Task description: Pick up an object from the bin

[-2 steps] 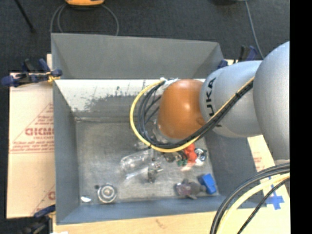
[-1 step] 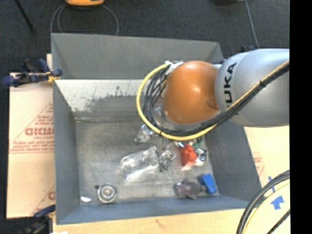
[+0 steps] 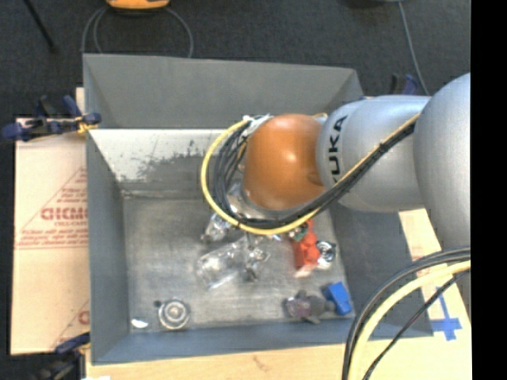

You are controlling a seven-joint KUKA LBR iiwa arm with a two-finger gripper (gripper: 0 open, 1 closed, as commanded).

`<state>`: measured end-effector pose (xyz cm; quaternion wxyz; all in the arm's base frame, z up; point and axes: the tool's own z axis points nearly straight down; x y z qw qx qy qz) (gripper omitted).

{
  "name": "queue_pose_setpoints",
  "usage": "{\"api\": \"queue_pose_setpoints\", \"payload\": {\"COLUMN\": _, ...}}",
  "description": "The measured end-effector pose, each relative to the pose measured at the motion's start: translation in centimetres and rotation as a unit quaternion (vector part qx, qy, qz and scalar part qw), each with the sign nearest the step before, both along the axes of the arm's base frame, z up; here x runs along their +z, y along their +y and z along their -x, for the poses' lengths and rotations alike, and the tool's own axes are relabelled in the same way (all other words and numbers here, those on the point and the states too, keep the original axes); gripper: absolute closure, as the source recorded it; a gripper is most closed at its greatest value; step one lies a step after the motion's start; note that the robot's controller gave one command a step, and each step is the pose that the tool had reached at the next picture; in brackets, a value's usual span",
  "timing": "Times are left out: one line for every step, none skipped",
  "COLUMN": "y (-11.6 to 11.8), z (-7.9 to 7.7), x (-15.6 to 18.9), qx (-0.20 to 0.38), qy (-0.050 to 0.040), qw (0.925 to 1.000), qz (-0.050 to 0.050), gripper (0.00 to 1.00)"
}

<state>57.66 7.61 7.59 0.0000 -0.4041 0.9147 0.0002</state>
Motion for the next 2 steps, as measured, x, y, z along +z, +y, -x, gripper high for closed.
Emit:
{"api": "queue_pose_setpoints", "payload": {"y": 0.0, "z": -0.2, "x": 0.3, "qx": -0.002, "qy": -0.0043, "qw": 1.0, "qz": -0.001, "gripper": 1.0}}
{"api": "queue_pose_setpoints", "payload": {"y": -2.9, "z": 1.5, "x": 16.6, "qx": 0.124, "qy": -0.0038, "qw": 0.9922, "qz": 0.0, "gripper": 1.0}}
